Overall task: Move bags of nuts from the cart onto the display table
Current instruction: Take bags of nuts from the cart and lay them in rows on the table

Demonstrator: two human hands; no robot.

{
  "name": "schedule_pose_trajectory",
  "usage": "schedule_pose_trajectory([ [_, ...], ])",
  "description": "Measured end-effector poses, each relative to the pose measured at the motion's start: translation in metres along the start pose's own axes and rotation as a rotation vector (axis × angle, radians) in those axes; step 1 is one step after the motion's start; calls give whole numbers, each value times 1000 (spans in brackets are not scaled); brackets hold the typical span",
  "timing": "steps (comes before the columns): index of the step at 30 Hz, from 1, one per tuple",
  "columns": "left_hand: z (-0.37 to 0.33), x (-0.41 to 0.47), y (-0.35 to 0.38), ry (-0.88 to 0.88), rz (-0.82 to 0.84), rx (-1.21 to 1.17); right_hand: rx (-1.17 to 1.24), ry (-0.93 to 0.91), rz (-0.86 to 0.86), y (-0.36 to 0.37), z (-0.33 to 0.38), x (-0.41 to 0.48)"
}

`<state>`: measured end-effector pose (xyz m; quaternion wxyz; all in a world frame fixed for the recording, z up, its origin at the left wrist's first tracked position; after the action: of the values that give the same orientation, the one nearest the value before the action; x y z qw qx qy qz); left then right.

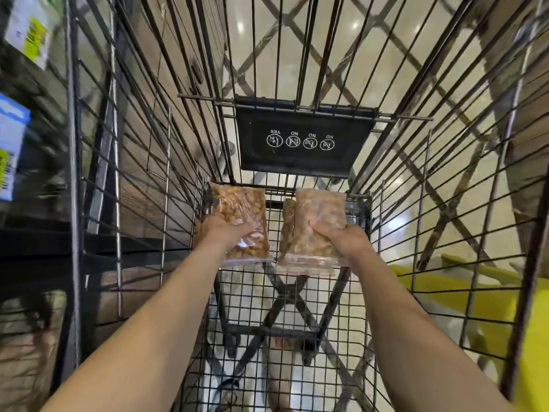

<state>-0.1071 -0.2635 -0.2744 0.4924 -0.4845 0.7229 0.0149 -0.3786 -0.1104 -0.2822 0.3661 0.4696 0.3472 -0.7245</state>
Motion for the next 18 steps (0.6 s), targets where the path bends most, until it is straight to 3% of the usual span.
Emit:
schedule_pose_trajectory([
  [4, -1, -9, 6, -13, 2, -121, 68, 10, 55, 7, -2, -1],
  [12, -12, -27, 8, 45, 12, -133, -149, -201, -132, 12, 11, -13],
  [18, -18, -54, -3, 92, 21, -221, -161, -244, -114, 18, 12, -43],
])
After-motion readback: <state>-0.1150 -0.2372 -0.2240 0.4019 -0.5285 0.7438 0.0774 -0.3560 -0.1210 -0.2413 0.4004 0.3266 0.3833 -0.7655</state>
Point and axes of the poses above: each hand's wrist, its own x-axis towards the middle knuckle, its own y-axis out of the palm, z = x × y, the point moved 10 cm from there along x, towards the middle knuckle, and after that the axes turned 11 degrees about y, right-handed, at the moved point
